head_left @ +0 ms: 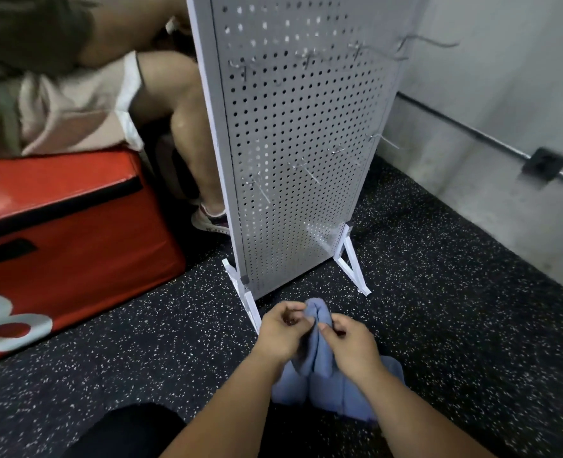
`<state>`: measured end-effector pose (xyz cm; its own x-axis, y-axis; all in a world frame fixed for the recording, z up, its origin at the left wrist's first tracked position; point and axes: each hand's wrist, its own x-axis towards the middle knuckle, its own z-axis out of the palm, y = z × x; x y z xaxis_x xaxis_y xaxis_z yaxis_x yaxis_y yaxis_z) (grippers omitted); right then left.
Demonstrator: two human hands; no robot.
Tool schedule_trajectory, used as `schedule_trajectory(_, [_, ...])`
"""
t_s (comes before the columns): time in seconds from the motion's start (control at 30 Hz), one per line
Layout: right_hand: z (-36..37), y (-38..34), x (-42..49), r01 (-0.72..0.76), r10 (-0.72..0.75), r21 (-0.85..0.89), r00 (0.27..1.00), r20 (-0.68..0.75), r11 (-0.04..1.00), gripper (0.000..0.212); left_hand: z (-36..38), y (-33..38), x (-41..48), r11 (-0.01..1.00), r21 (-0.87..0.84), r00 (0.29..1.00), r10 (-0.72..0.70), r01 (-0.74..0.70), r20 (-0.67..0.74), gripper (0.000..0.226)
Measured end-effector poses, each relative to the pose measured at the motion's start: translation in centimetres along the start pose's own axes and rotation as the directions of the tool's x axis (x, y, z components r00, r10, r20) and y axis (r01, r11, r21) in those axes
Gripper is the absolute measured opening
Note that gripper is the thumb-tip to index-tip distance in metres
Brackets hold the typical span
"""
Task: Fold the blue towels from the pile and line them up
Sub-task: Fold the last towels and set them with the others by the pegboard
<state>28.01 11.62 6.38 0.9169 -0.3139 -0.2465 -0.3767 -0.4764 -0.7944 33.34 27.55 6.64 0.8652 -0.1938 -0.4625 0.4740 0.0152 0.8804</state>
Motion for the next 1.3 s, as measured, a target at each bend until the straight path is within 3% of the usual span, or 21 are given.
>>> schedule_trajectory(0.3, [-5.2, -8.4, -2.8, 0.222, -0.220, 0.021, 0.971, -0.092, 0.975, 0.011, -0.5, 7.8, -5.0, 0.922, 0.131, 0.931, 0.365, -0.363, 0.010, 0.020])
schedule_trajectory(0.47, [-7.9, -13.5, -4.3, 0.321, -0.314, 0.019, 0.936, -0.158, 0.947, 0.005, -0.3, 12.7, -7.9, 0.831, 0.230, 0.857, 0.514, -0.506, 0.029, 0.037])
schedule_trajectory(0.6, [-10.6, -17.3, -5.4, 0.387, -0.382, -0.021, 0.901, -0.207, 0.922, 0.002, 0.5, 17.0, -10.2, 0.766, 0.321, 0.808, 0.590, -0.557, -0.004, 0.038])
schedule_trajectory(0.83, [-16.1, -23.2, -6.6, 0.477, -0.468, -0.063, 0.815, -0.341, 0.877, 0.019, 2.5, 25.5, -14.6, 0.655, 0.390, 0.705, 0.708, -0.647, -0.021, 0.030])
schedule_trajectory(1.0, [-19.9, -28.0, -7.1, 0.563, -0.547, -0.088, 0.735, -0.402, 0.822, 0.012, 3.6, 31.2, -16.7, 0.561, 0.418, 0.620, 0.785, -0.715, 0.007, 0.029])
schedule_trajectory(1.3, [-26.5, -37.8, -7.8, 0.656, -0.669, -0.230, 0.565, -0.483, 0.719, 0.013, 4.7, 42.3, -20.6, 0.314, 0.501, 0.384, 0.923, -0.806, 0.039, 0.029])
